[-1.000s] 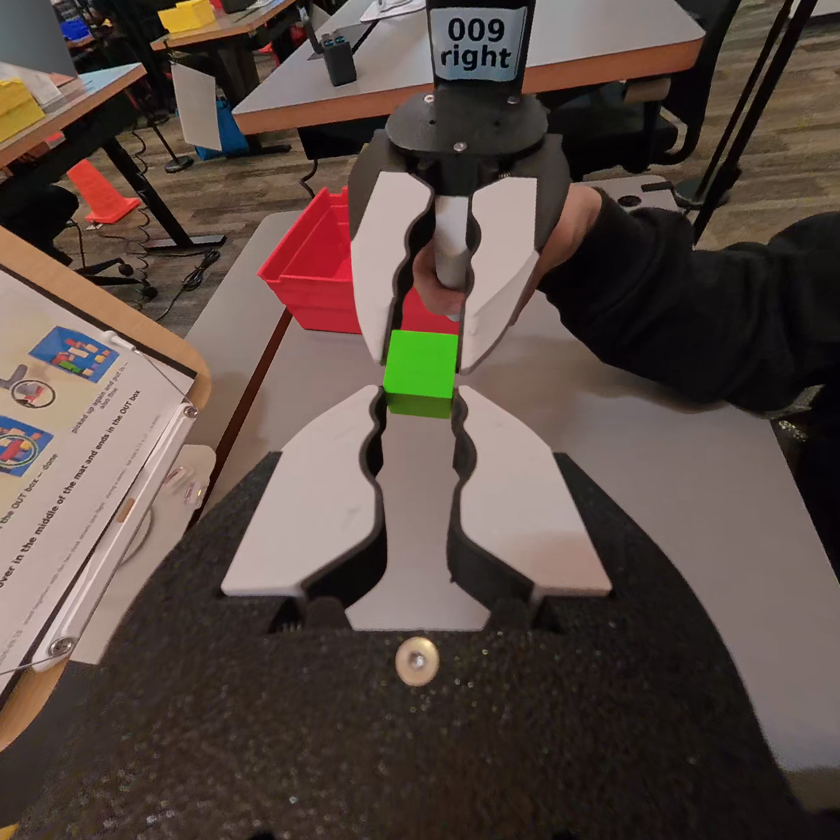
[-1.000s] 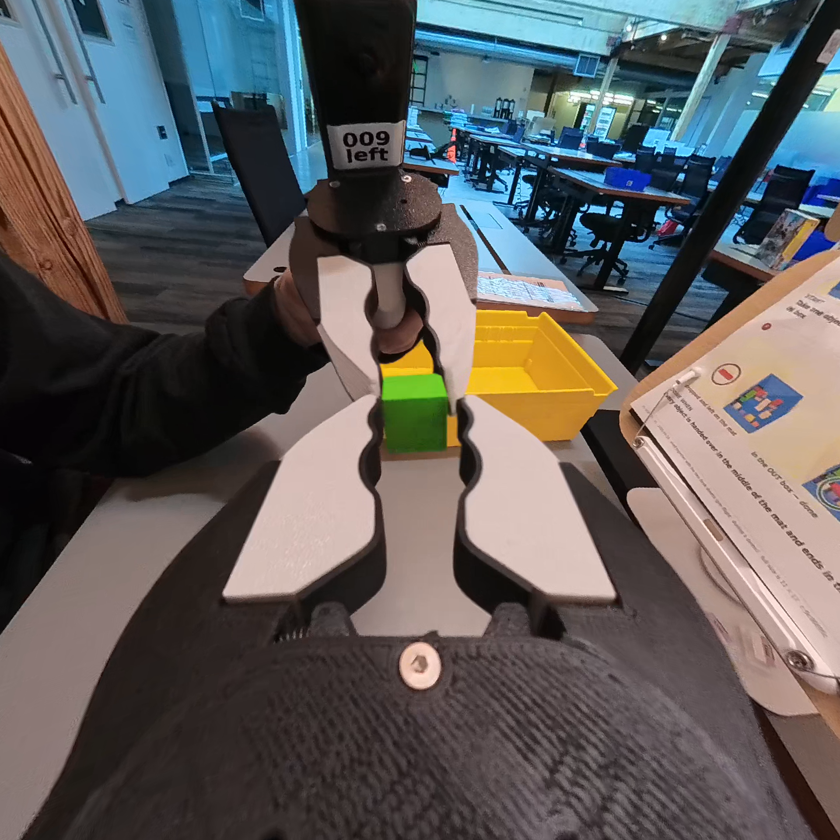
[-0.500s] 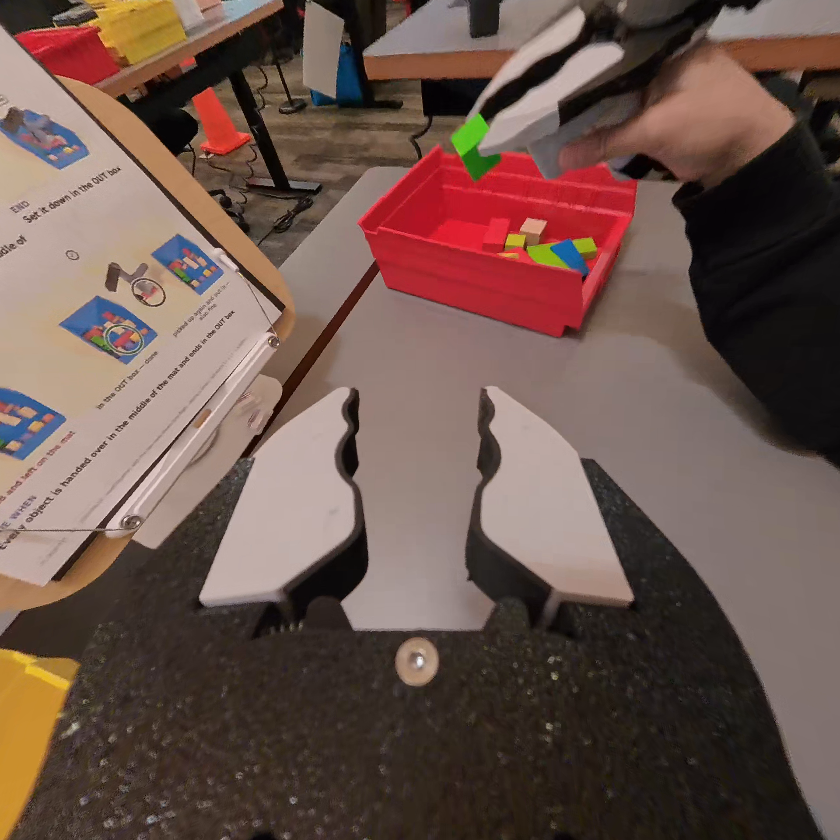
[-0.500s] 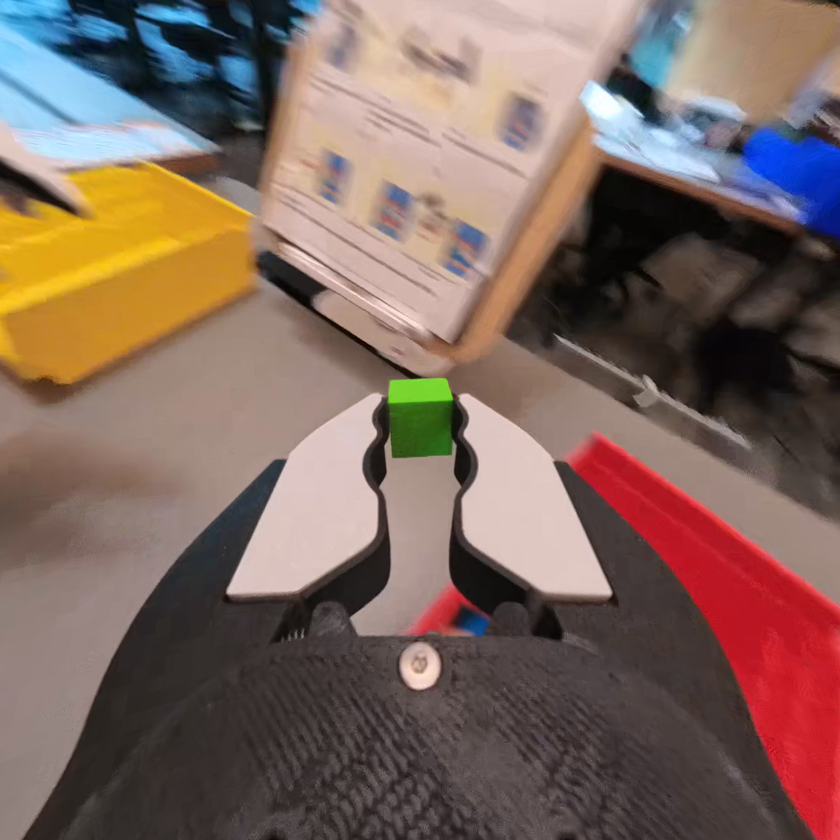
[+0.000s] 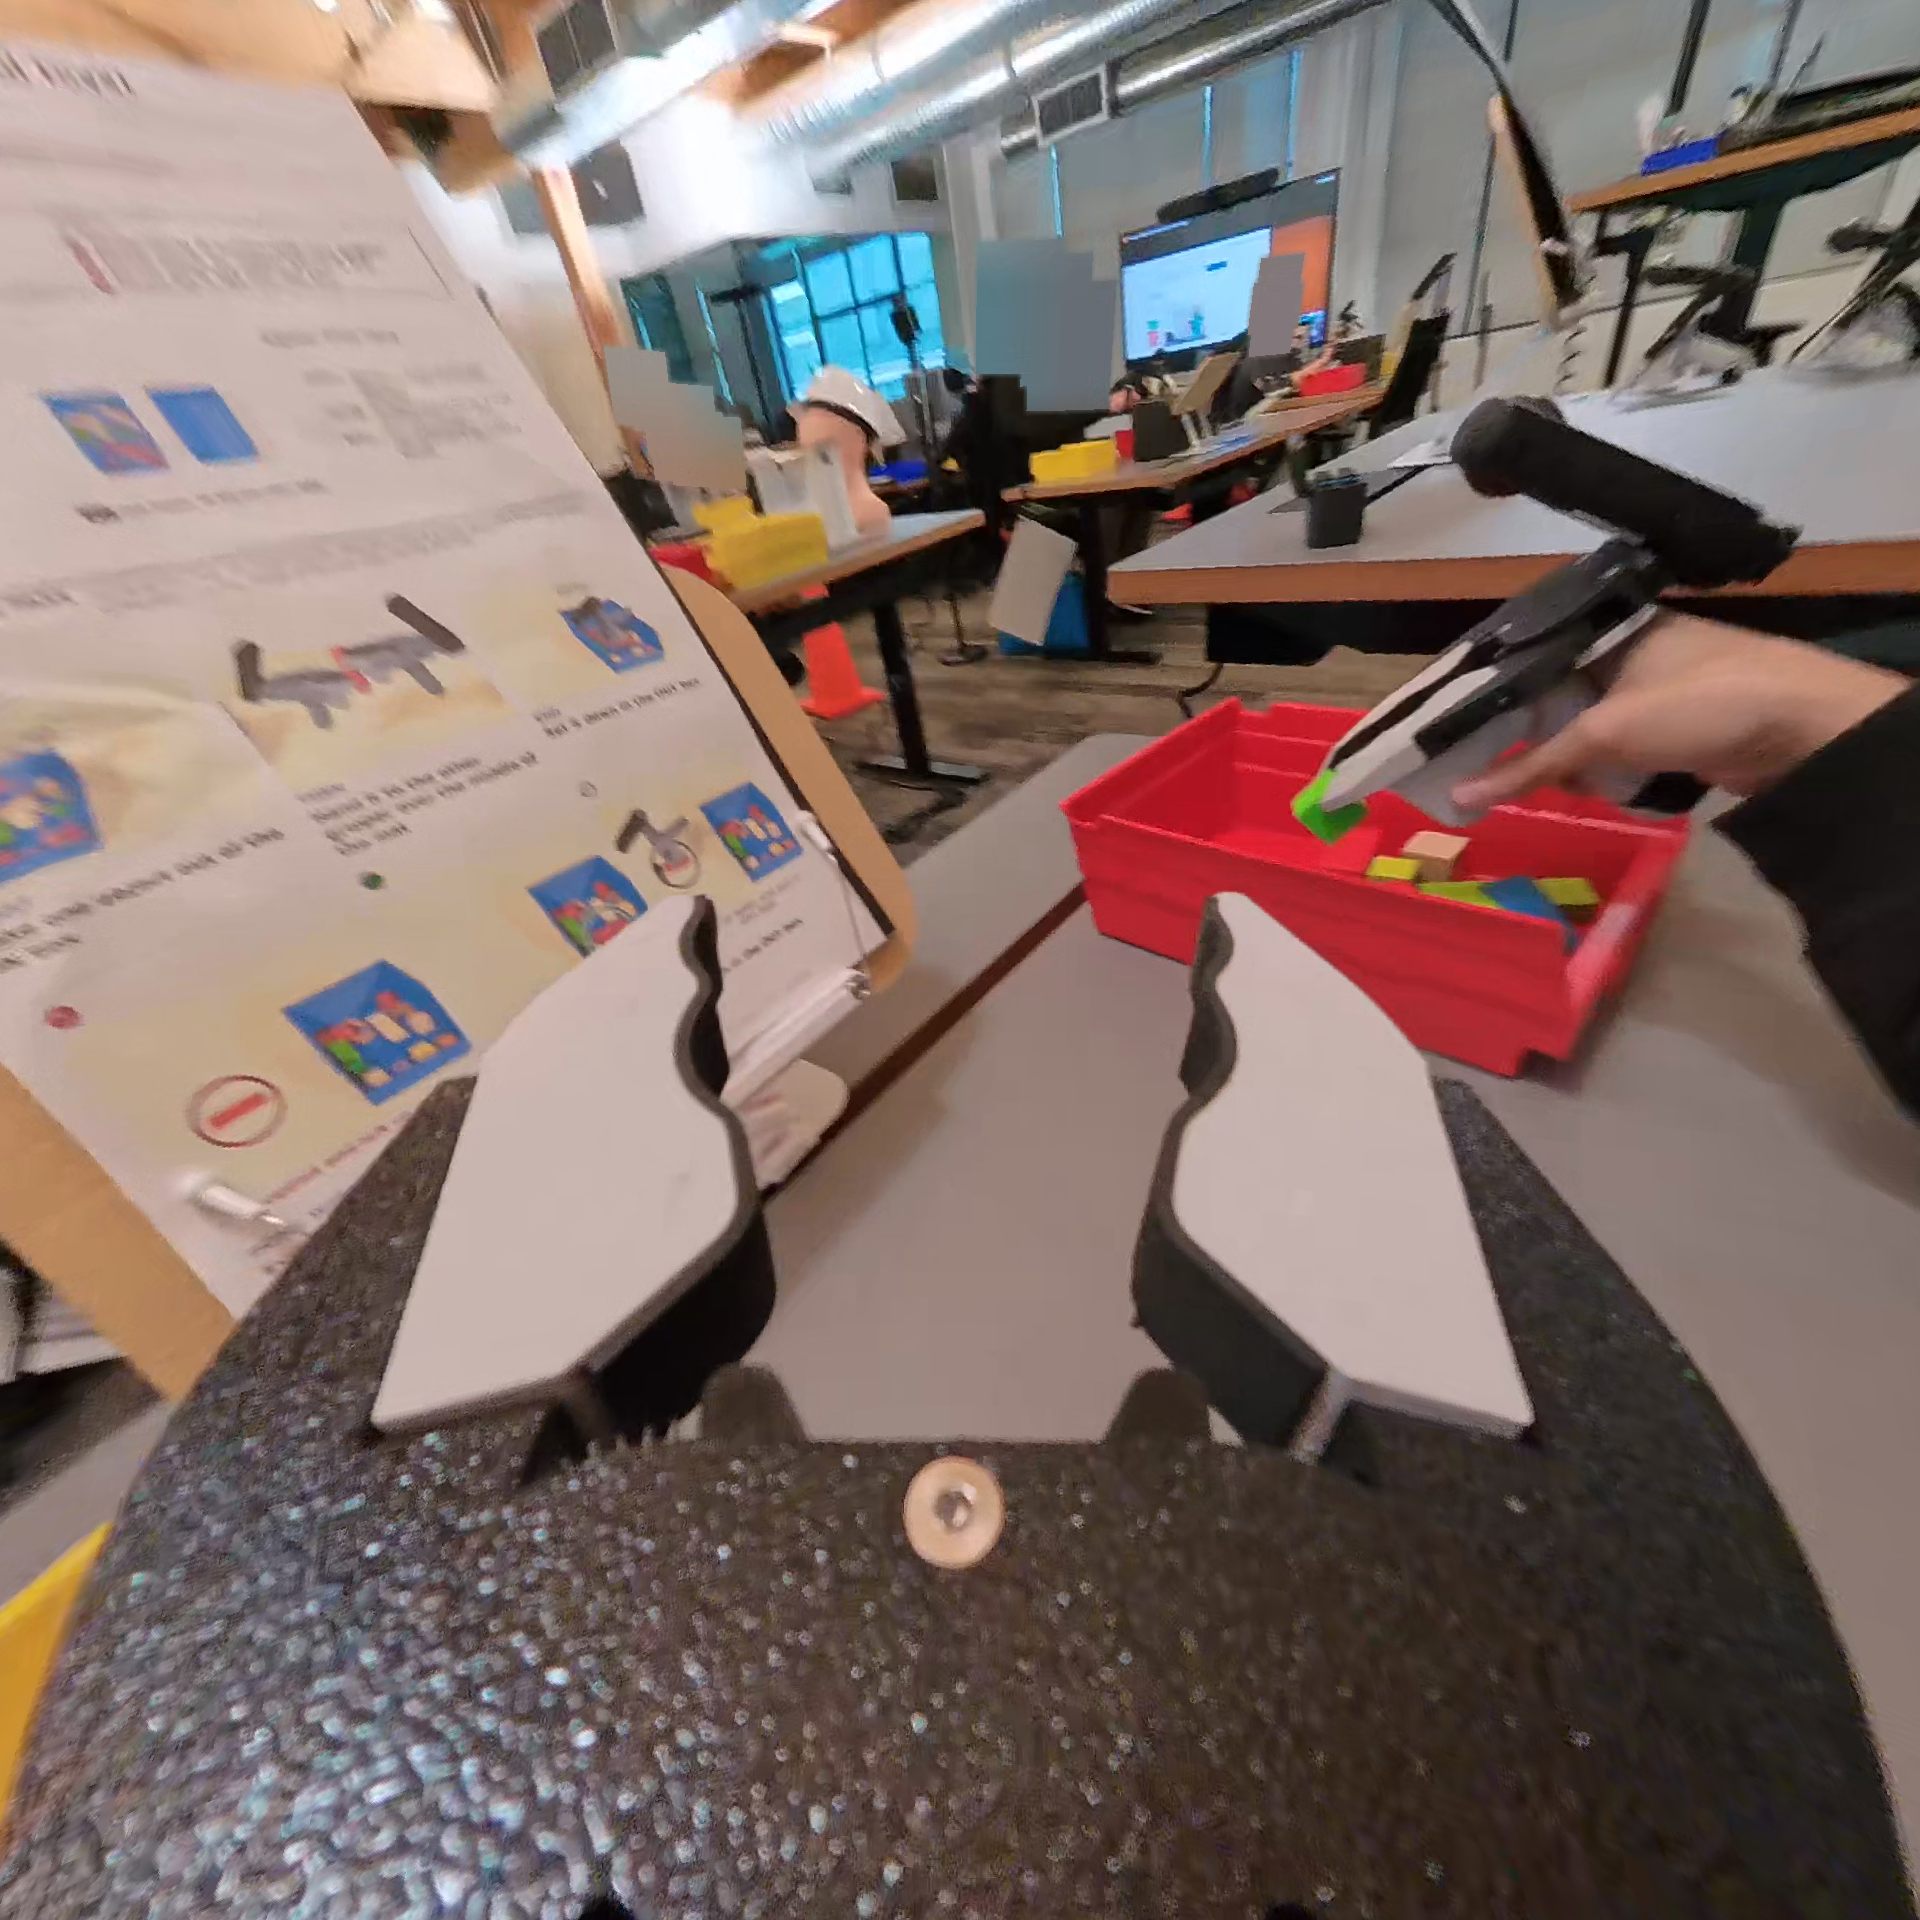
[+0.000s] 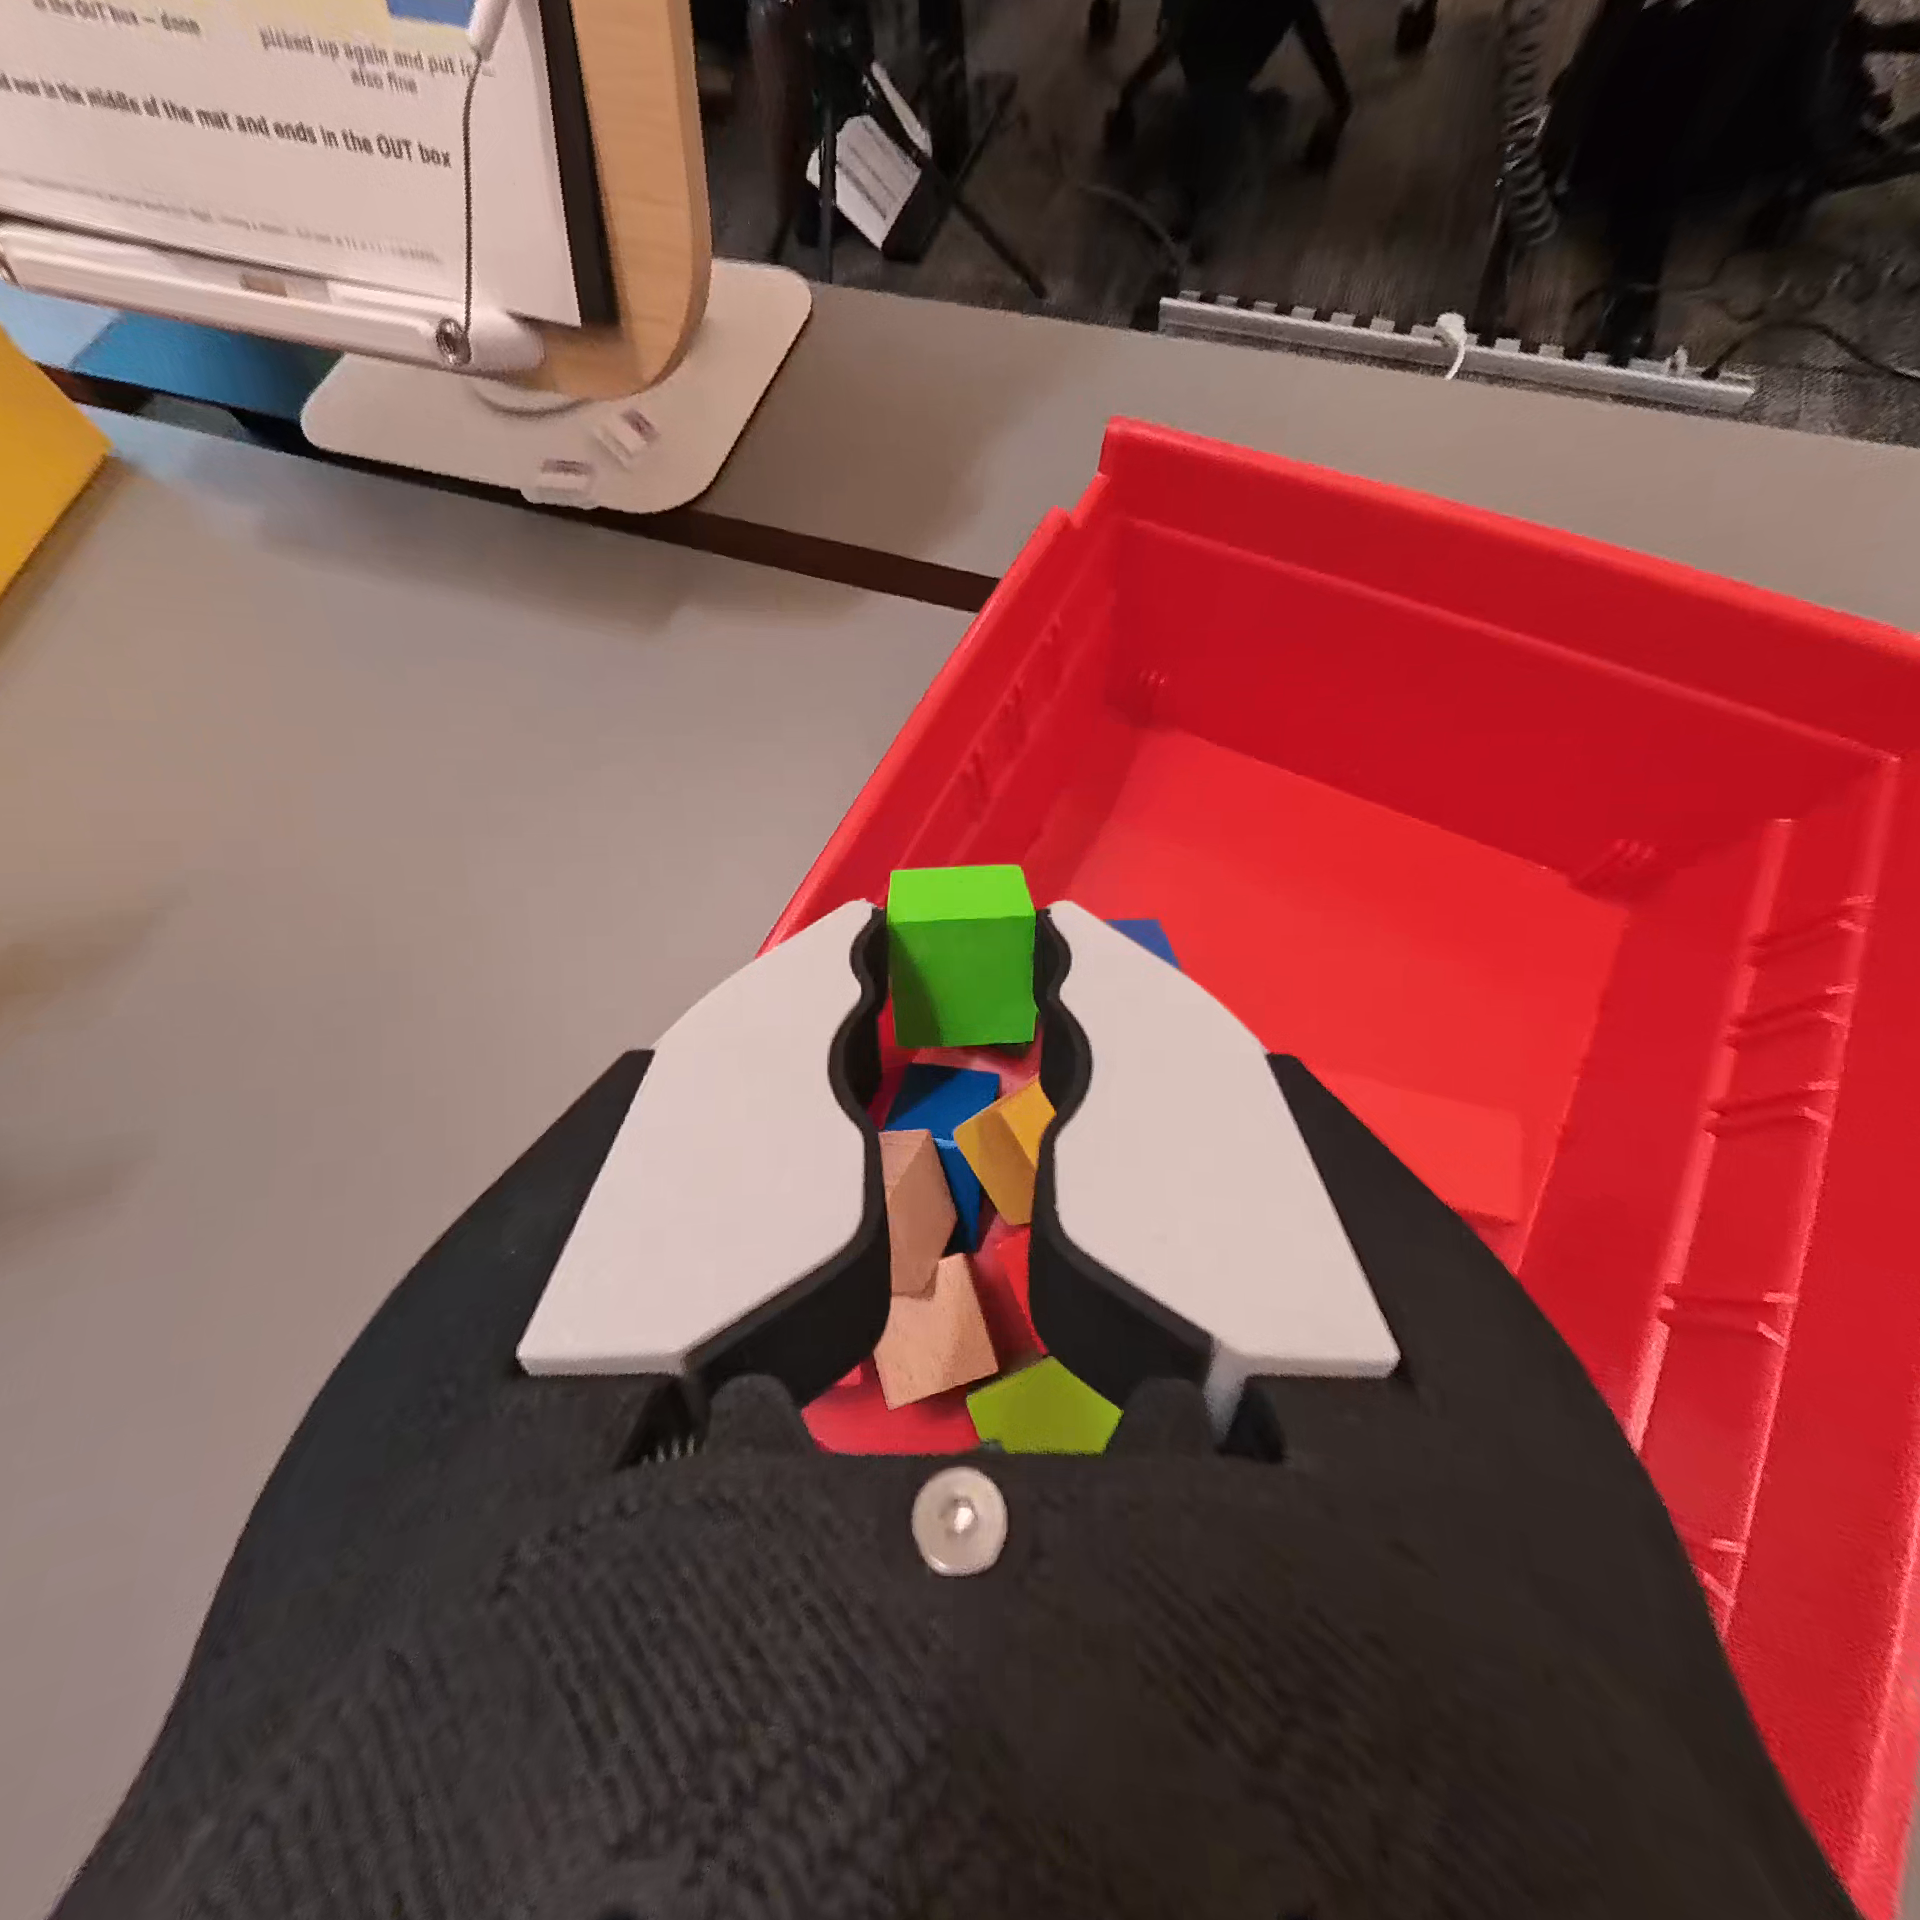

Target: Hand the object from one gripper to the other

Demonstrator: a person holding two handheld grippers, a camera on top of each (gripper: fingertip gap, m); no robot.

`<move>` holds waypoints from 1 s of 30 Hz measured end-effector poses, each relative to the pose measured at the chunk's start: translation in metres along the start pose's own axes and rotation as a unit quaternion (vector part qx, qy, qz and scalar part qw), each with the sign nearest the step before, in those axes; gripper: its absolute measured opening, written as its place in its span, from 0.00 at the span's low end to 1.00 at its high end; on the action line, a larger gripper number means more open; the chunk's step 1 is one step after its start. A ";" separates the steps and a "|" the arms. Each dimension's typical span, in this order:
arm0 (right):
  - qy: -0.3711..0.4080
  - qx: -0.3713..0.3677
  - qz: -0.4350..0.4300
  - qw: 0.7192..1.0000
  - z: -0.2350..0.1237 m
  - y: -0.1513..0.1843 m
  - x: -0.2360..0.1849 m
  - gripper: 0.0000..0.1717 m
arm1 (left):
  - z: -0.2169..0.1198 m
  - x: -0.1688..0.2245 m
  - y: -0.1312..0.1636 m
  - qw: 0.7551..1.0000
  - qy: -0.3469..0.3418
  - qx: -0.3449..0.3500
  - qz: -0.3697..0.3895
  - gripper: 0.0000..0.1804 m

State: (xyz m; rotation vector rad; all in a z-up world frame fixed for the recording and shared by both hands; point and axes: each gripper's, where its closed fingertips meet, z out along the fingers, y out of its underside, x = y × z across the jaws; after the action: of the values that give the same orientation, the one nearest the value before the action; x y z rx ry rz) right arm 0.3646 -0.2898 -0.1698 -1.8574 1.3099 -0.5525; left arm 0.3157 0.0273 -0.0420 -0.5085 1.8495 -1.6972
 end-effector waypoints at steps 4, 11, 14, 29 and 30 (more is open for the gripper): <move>0.016 -0.022 -0.025 0.999 0.002 0.004 0.001 0.28 | -0.001 -0.008 0.002 0.995 -0.075 0.004 0.065 0.56; 0.046 0.133 -0.060 0.988 -0.035 -0.055 -0.013 0.47 | 0.005 0.010 -0.008 0.999 -0.051 0.012 0.004 0.52; 0.080 0.227 -0.081 0.967 -0.064 -0.087 -0.022 0.54 | 0.010 0.031 -0.015 1.000 -0.024 0.014 0.012 0.48; 0.214 0.307 -0.146 0.916 -0.178 0.017 -0.027 0.65 | 0.075 0.137 -0.006 0.997 0.007 0.010 0.082 0.55; 0.215 0.300 -0.136 0.920 -0.181 0.034 -0.026 0.63 | 0.083 0.144 -0.006 0.997 0.016 0.005 0.077 0.56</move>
State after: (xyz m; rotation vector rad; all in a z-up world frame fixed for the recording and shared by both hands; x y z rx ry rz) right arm 0.2043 -0.3343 -0.0862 -1.4385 0.9769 -1.4034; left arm 0.2577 -0.1280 -0.0606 -0.3268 1.8522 -1.6201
